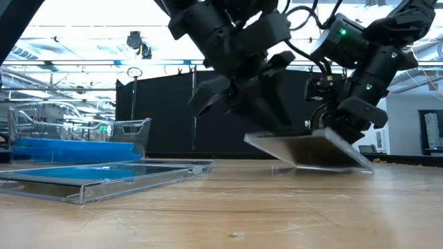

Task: Pick & place jewel cases by type
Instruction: Put the top black CD case into the bottom transparent bin

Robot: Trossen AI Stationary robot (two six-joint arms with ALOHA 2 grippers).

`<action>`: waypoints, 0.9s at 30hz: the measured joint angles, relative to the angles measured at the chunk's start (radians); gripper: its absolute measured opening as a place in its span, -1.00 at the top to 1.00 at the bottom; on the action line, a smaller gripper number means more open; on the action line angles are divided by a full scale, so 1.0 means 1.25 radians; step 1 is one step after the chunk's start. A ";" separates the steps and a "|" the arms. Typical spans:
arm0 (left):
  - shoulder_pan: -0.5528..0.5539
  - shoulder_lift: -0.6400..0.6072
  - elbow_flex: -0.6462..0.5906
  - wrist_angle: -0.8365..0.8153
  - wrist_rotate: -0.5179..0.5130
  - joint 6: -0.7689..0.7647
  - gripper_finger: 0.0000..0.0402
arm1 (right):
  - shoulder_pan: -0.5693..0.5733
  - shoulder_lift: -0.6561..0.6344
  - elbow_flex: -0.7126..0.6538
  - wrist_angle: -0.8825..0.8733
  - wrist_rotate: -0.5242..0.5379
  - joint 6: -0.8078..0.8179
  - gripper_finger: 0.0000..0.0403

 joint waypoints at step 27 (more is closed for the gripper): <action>0.007 0.002 0.007 0.115 -0.141 0.091 0.39 | -0.003 -0.064 -0.001 -0.019 0.025 0.011 0.92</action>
